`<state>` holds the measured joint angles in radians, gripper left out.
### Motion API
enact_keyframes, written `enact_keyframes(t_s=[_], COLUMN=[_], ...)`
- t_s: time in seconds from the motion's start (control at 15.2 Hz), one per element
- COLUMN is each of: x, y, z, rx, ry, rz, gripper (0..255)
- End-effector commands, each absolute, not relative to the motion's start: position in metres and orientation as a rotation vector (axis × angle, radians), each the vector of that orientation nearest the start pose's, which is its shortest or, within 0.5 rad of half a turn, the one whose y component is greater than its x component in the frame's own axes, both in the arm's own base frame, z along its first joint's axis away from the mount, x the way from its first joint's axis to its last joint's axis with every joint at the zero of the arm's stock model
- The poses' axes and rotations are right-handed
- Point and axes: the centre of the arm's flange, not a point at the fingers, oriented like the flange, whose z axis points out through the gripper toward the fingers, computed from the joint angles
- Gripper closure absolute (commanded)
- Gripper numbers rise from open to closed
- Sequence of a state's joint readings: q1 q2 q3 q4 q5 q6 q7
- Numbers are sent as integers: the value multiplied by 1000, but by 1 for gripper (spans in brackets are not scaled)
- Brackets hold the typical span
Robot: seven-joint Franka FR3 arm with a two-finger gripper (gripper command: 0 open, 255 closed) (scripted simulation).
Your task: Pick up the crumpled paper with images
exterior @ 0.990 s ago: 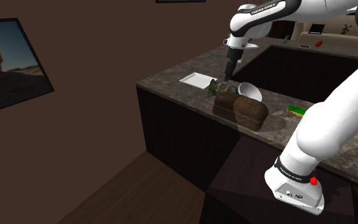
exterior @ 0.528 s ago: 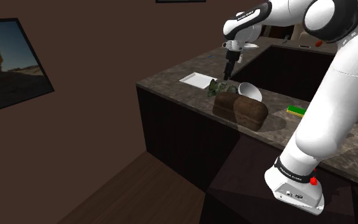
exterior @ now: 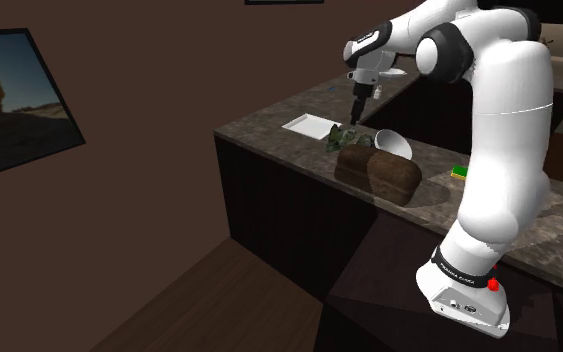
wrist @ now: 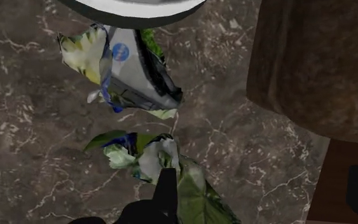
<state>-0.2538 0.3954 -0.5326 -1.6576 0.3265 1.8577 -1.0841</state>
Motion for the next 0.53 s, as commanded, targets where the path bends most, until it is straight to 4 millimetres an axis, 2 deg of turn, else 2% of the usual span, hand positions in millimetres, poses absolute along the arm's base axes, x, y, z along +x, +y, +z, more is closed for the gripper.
enact_keyframes(t_s=[0.0,0.2,0.46], x=[503,516,516], y=[-434,-462,-462], z=[385,372,351], rx=[-2950,-2945,-2945], ry=[-312,-320,-320], rz=[-7,-2,-2], gripper=[0,0,0])
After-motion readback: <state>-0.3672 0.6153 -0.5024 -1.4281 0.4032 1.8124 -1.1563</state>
